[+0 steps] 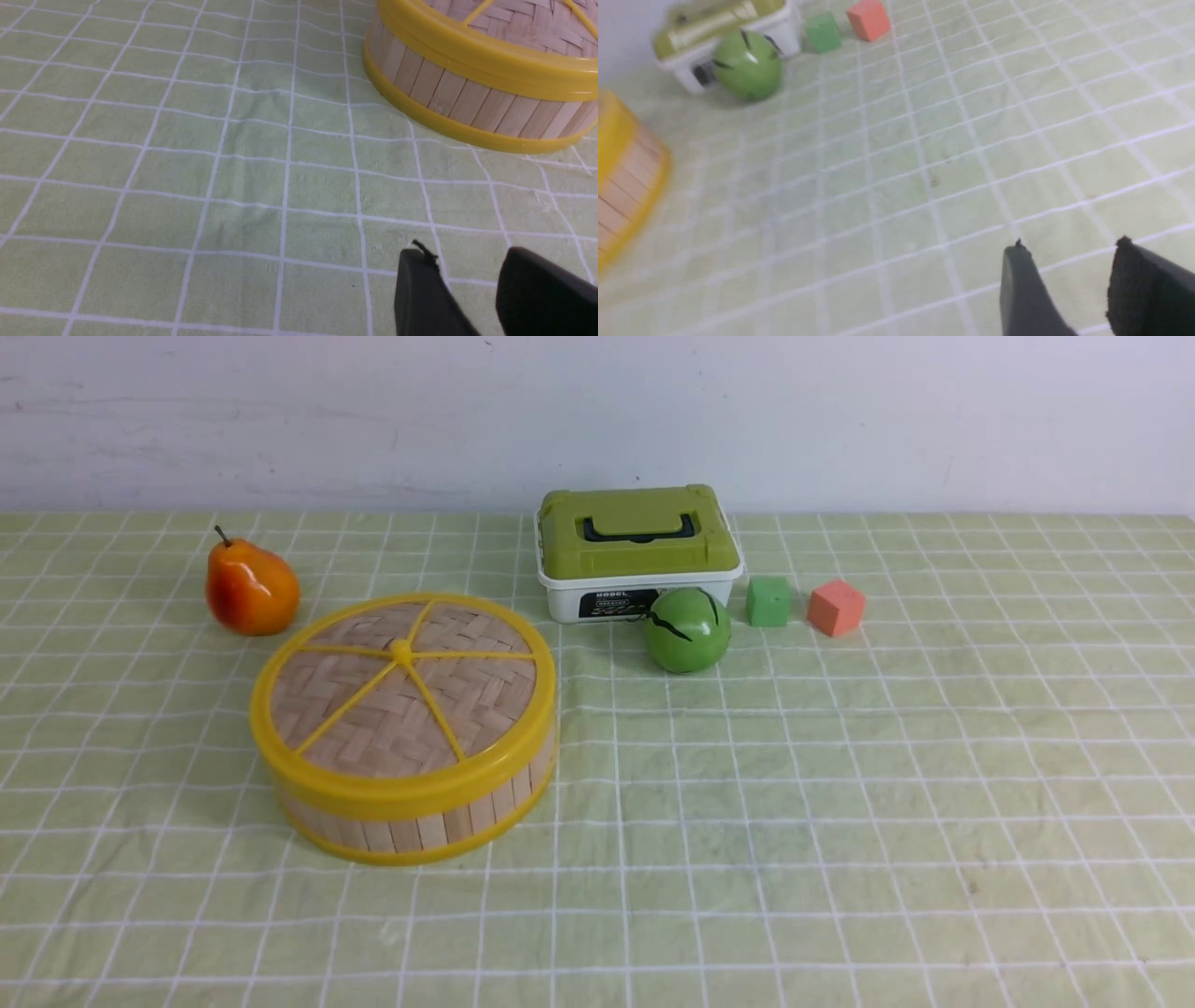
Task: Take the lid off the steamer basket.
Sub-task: Use the right arm to lift the lid of the steamer
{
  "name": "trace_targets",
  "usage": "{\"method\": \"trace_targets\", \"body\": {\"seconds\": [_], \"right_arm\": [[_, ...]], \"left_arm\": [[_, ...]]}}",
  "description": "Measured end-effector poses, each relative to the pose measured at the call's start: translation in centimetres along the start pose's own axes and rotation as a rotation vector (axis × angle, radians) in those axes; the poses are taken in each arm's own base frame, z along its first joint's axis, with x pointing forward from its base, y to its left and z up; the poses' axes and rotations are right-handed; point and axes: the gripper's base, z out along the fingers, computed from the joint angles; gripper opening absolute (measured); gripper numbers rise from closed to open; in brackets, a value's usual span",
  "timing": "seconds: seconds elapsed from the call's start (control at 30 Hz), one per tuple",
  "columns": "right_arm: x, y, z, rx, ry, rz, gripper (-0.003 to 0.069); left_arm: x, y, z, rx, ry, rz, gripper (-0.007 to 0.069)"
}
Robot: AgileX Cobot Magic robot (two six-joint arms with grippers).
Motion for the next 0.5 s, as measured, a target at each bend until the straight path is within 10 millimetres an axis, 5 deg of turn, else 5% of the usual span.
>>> {"method": "trace_targets", "body": {"seconds": [0.03,0.13,0.23,0.5], "right_arm": [[0.0,0.0,0.0,0.000,0.000,0.009,0.0241],[0.4,1.1,0.0,-0.123,0.057,0.576,0.0241],[0.1,1.7,-0.1,-0.186,0.078,0.853,0.0241],[-0.5,1.5,-0.1,-0.196,0.005,0.783,0.0241]], "left_arm": [[0.0,0.0,0.0,0.000,0.000,0.000,0.0239],[0.0,0.0,0.0,0.000,0.000,0.000,0.0239],[0.0,0.0,0.0,0.000,0.000,0.000,0.0239],[0.0,0.0,0.0,0.000,0.000,0.000,0.0239]]}}
